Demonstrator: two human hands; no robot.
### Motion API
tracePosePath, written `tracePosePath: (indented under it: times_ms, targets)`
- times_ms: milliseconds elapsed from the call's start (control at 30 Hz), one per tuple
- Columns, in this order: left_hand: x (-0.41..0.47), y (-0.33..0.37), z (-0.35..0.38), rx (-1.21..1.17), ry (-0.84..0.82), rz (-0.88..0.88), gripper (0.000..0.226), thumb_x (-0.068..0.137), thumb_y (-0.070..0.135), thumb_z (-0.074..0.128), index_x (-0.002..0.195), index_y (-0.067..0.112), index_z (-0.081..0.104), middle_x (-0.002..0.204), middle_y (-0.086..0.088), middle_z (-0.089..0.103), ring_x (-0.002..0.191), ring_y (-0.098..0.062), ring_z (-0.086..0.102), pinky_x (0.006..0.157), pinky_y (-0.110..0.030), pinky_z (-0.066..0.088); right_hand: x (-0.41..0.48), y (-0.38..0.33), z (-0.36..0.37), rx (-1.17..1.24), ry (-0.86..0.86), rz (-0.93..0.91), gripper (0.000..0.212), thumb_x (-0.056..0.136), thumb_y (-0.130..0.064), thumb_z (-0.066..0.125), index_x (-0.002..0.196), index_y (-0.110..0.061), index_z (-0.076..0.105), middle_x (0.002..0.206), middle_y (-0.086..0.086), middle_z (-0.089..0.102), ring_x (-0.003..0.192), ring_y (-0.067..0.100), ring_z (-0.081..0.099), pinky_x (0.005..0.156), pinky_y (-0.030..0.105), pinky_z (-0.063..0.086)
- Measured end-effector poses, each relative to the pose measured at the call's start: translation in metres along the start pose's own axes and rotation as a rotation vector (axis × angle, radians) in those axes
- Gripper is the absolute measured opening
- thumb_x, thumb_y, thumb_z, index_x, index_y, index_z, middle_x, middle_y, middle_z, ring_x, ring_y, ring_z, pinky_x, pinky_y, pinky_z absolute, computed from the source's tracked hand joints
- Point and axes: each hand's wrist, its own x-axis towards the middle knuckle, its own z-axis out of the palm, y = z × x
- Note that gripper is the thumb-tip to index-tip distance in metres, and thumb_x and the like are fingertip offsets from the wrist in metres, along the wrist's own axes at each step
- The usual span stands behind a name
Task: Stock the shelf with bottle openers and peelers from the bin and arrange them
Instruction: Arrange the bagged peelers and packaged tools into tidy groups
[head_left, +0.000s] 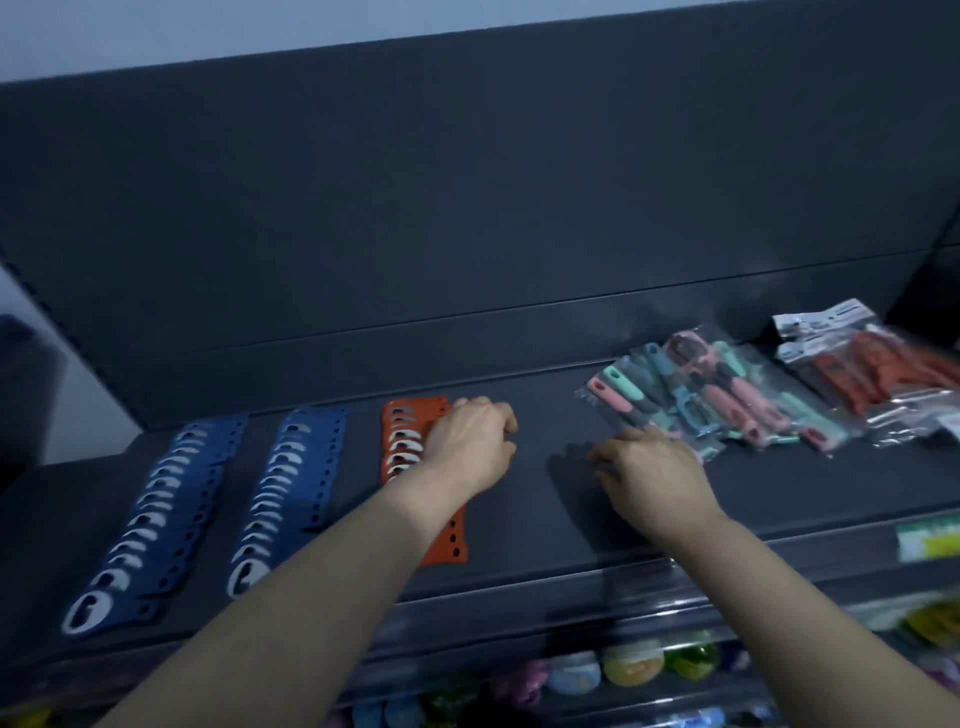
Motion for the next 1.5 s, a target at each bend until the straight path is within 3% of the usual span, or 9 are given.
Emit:
tracePosePath:
  times_ms: [200, 367, 567, 733, 900, 1033, 1167, 1367, 1500]
  targets:
    - [0.048, 0.073, 0.027, -0.06, -0.097, -0.01, 0.026, 0.093, 0.035, 0.057, 0.118, 0.026, 0.061, 0.124, 0.0, 0.058, 0.119, -0.023, 0.05, 0.094, -0.034, 0.042, 0.026, 0.088, -0.011, -0.077, 0.076, 0.088, 0.027, 0.087, -0.025, 0.056, 0.108, -0.035, 0.069, 0.109, -0.007, 0.063, 0.109, 0.022, 0.05, 0.085, 0.034, 0.039]
    - [0.082, 0.128, 0.042, -0.163, -0.116, -0.145, 0.021, 0.095, 0.033, 0.052, 0.11, 0.023, 0.06, 0.116, 0.001, 0.065, 0.109, -0.022, 0.058, 0.083, -0.03, 0.043, 0.059, 0.141, -0.017, -0.029, 0.045, -0.07, 0.03, 0.091, -0.031, 0.053, 0.119, -0.037, 0.061, 0.133, -0.008, 0.051, 0.126, 0.019, 0.04, 0.095, 0.04, 0.035]
    - [0.1, 0.162, 0.068, -0.133, -0.172, -0.322, 0.072, 0.083, 0.058, 0.057, 0.141, 0.02, 0.039, 0.139, -0.008, 0.043, 0.125, -0.03, 0.042, 0.1, -0.039, 0.039, 0.085, 0.166, -0.005, 0.006, -0.24, -0.23, 0.04, 0.097, -0.048, 0.032, 0.137, -0.045, 0.041, 0.156, -0.008, 0.017, 0.146, 0.017, 0.005, 0.113, 0.053, 0.01]
    - [0.103, 0.159, 0.068, -0.241, -0.197, -0.348, 0.068, 0.078, 0.045, 0.066, 0.136, 0.022, 0.039, 0.135, 0.0, 0.049, 0.124, -0.027, 0.043, 0.1, -0.038, 0.041, 0.085, 0.182, -0.007, 0.036, -0.251, -0.194, 0.037, 0.093, -0.044, 0.038, 0.127, -0.04, 0.049, 0.15, -0.009, 0.026, 0.14, 0.018, 0.017, 0.104, 0.053, 0.027]
    - [0.098, 0.137, 0.061, -0.194, -0.173, -0.411, 0.067, 0.076, 0.051, 0.066, 0.129, 0.02, 0.04, 0.126, -0.002, 0.055, 0.118, -0.025, 0.049, 0.096, -0.038, 0.045, 0.09, 0.18, -0.009, -0.048, -0.223, -0.099, 0.031, 0.09, -0.036, 0.047, 0.117, -0.032, 0.059, 0.133, -0.004, 0.045, 0.126, 0.023, 0.037, 0.102, 0.054, 0.027]
    - [0.088, 0.122, 0.057, -0.089, -0.16, -0.431, 0.047, 0.079, 0.045, 0.069, 0.11, 0.013, 0.052, 0.113, -0.006, 0.056, 0.105, -0.025, 0.056, 0.083, -0.032, 0.046, 0.1, 0.159, -0.007, 0.059, -0.087, -0.277, 0.032, 0.089, -0.02, 0.048, 0.118, -0.032, 0.056, 0.125, -0.006, 0.053, 0.123, 0.019, 0.043, 0.101, 0.046, 0.032]
    - [0.084, 0.109, 0.05, -0.016, -0.12, -0.375, 0.023, 0.081, 0.028, 0.059, 0.1, 0.015, 0.062, 0.103, -0.005, 0.065, 0.094, -0.024, 0.062, 0.077, -0.031, 0.052, 0.106, 0.131, 0.002, 0.108, -0.224, -0.354, 0.031, 0.086, -0.018, 0.048, 0.109, -0.035, 0.06, 0.12, -0.01, 0.057, 0.122, 0.015, 0.047, 0.098, 0.04, 0.034]
    - [0.094, 0.065, 0.043, -0.254, -0.084, -0.412, 0.028, 0.088, 0.014, 0.049, 0.114, 0.016, 0.062, 0.113, -0.007, 0.068, 0.11, -0.024, 0.061, 0.095, -0.032, 0.047, 0.109, 0.116, 0.004, -0.138, -0.273, -0.231, 0.029, 0.087, -0.017, 0.046, 0.114, -0.025, 0.058, 0.121, -0.003, 0.057, 0.122, 0.021, 0.044, 0.095, 0.042, 0.035]
    - [0.094, 0.052, 0.042, -0.261, 0.016, -0.407, 0.031, 0.089, 0.045, 0.057, 0.102, 0.017, 0.06, 0.1, -0.003, 0.069, 0.102, -0.024, 0.063, 0.085, -0.032, 0.049, 0.111, 0.106, 0.008, -0.059, -0.198, -0.145, 0.031, 0.089, -0.027, 0.05, 0.12, -0.024, 0.048, 0.125, -0.001, 0.054, 0.122, 0.023, 0.044, 0.094, 0.041, 0.036]
